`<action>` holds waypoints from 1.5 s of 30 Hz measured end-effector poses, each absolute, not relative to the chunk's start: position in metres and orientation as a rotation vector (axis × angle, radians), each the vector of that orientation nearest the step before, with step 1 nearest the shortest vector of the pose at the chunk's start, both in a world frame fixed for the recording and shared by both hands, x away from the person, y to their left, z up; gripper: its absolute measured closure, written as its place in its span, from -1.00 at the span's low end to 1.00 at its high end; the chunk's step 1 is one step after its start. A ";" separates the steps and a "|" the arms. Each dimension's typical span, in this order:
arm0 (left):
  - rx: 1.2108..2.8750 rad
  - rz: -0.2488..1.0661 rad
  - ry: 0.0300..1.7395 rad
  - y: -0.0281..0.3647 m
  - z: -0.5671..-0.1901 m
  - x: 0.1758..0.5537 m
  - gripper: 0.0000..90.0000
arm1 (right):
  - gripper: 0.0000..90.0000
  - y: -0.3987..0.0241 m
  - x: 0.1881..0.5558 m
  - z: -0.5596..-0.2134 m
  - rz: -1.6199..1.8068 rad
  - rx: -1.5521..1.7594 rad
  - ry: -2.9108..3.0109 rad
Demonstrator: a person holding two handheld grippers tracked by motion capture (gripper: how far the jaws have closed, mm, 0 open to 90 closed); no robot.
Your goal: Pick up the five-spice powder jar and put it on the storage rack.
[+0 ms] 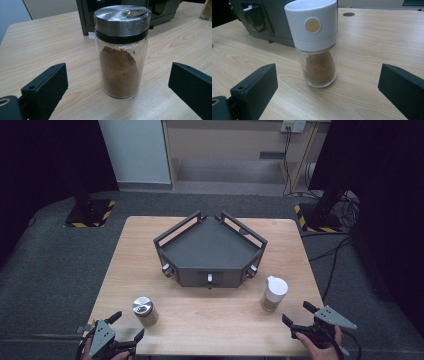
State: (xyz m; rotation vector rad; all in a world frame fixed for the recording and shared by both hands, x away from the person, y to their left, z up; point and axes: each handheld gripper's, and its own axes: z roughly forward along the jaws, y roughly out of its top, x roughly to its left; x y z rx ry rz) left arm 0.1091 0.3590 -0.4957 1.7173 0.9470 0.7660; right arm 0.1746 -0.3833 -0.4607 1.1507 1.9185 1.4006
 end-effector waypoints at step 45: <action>1.739 0.752 0.909 0.345 -0.493 0.134 -0.96 | -0.93 -0.390 0.170 -0.463 1.403 1.180 1.910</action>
